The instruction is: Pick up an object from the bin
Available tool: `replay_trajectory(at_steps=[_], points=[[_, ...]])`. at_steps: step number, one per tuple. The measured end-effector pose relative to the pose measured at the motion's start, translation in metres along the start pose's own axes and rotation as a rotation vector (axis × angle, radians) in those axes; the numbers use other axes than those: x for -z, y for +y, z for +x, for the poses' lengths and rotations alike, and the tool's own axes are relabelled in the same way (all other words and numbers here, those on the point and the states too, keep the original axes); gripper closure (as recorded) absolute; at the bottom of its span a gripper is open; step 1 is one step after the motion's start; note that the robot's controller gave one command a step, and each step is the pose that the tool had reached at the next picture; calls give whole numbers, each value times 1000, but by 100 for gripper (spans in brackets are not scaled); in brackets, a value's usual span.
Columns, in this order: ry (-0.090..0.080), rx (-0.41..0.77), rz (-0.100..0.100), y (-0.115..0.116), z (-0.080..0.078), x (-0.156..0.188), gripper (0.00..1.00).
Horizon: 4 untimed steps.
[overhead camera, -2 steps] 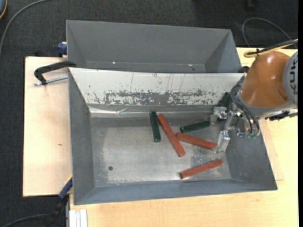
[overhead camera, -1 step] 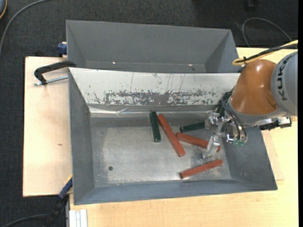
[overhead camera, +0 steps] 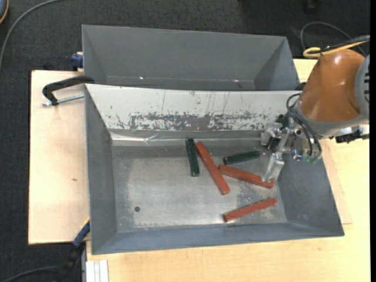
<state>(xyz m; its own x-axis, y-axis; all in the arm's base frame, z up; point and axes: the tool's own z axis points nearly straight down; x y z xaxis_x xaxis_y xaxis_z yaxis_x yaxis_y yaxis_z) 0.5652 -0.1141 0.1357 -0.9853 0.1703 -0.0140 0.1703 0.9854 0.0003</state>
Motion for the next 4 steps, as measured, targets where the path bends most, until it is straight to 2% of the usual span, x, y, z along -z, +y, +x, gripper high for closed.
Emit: replay_trajectory(at_steps=[1, 2, 3, 4], points=[[20, -93, -1, 14, 47, -67, 0], [13, -93, -1, 14, 45, -65, 100], [9, -82, -1, 10, 37, 61, 100], [8, 48, -1, 6, 58, 145, 100]])
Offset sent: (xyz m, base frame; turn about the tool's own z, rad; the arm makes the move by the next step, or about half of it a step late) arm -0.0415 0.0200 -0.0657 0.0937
